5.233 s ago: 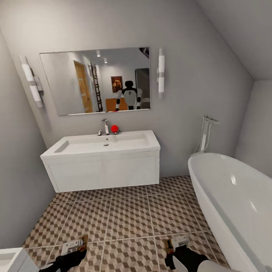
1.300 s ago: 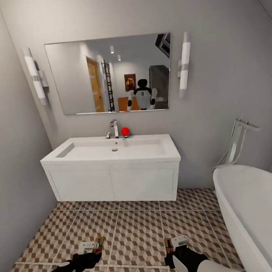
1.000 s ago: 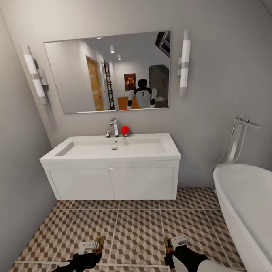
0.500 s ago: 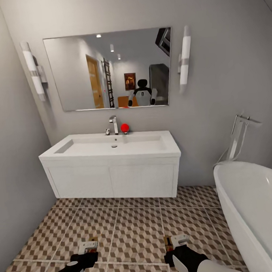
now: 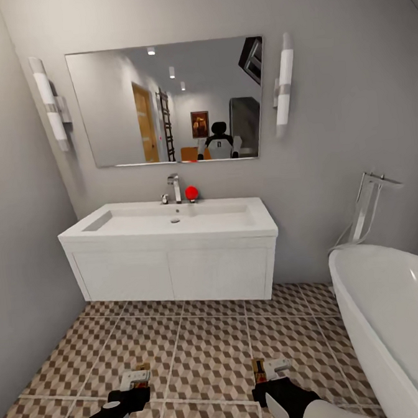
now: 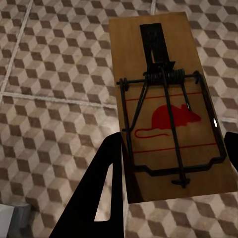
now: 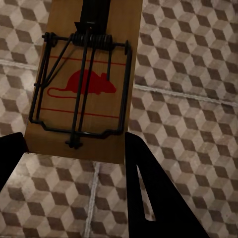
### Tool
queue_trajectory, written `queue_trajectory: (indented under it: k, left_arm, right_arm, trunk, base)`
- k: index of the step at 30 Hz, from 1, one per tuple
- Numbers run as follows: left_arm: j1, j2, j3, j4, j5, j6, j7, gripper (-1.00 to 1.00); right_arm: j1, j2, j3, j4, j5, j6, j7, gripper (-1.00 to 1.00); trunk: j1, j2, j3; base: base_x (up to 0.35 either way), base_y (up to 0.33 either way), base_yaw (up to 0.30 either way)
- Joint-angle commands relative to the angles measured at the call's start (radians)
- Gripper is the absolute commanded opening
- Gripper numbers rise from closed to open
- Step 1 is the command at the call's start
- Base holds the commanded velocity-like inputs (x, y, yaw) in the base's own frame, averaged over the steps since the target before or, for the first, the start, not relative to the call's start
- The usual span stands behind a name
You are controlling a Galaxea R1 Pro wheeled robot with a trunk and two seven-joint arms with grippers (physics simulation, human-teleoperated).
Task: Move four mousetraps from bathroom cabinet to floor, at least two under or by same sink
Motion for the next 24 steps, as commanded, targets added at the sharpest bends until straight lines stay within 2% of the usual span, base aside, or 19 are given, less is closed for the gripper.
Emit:
queue_trajectory:
  k: [1, 9, 16, 24]
  left_arm:
    - [-0.001, -0.001, -0.009, 0.0, 0.007, -0.003, 0.004, -1.0]
    - [-0.001, -0.006, -0.009, 0.0, 0.0, -0.003, 0.002, -1.0]
    - [-0.001, -0.007, -0.008, -0.001, -0.034, -0.003, 0.001, -1.0]
    - [-0.001, -0.016, -0.007, 0.0, -0.053, -0.004, 0.002, -1.0]
  right_arm:
    - [0.0, 0.0, 0.006, 0.0, 0.0, -0.006, -0.003, -1.0]
    - [0.0, 0.0, 0.005, 0.059, -0.001, -0.098, -0.006, -1.0]
    - [0.0, 0.0, 0.005, 0.068, 0.0, -0.112, -0.006, -1.0]
    - [0.0, 0.0, 0.006, 0.069, -0.001, -0.114, -0.006, -1.0]
  trunk:
    - [0.004, -0.008, -0.004]
    - [0.035, -0.064, -0.029]
    - [0.061, -0.113, -0.051]
    - [0.092, -0.169, -0.076]
  base:
    - [0.0, 0.0, 0.0]
    - [0.0, 0.0, 0.0]
    - [0.0, 0.0, 0.0]
    - [0.0, 0.0, 0.0]
